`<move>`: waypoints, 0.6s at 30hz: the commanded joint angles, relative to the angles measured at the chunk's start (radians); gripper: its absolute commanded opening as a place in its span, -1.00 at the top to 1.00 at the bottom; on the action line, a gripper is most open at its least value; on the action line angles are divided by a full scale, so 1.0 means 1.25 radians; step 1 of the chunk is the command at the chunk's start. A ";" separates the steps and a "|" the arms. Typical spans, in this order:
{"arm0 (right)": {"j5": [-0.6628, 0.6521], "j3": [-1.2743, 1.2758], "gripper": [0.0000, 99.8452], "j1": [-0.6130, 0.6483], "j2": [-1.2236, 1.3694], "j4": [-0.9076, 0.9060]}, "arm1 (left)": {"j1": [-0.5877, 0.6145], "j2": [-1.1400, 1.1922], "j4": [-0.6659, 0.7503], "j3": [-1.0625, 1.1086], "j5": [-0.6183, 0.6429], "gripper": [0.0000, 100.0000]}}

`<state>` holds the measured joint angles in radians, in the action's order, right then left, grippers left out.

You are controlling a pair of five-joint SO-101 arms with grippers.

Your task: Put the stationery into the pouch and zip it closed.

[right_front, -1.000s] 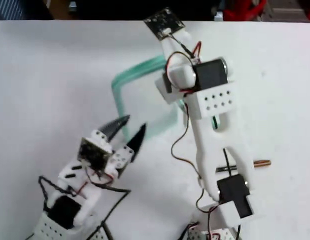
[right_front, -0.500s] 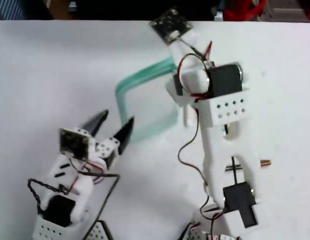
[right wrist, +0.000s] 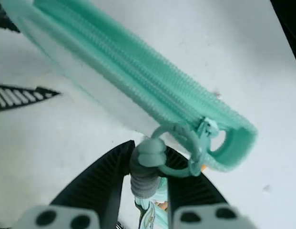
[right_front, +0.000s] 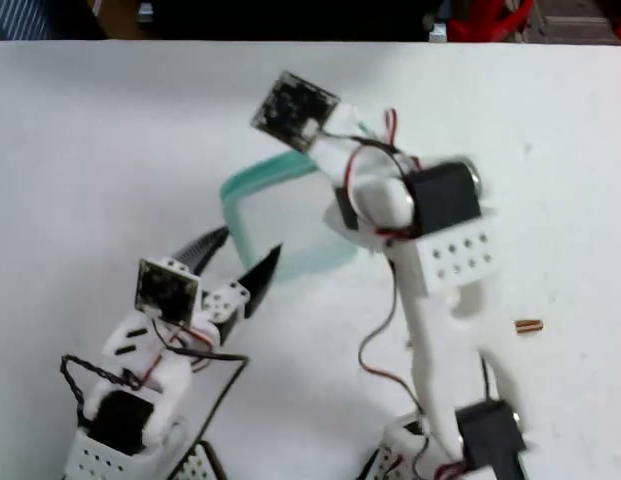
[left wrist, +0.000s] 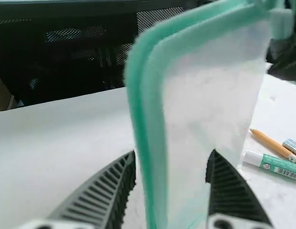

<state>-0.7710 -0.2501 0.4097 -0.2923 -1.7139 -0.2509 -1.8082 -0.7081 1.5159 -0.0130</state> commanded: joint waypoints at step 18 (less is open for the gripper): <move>-0.257 0.304 0.96 -0.031 -0.353 0.003 | -0.072 -0.010 -0.032 -0.053 -0.015 0.53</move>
<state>-1.0226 0.1151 0.3821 -0.6636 -1.6939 -0.3506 -1.8082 -0.7357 1.5159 -0.0222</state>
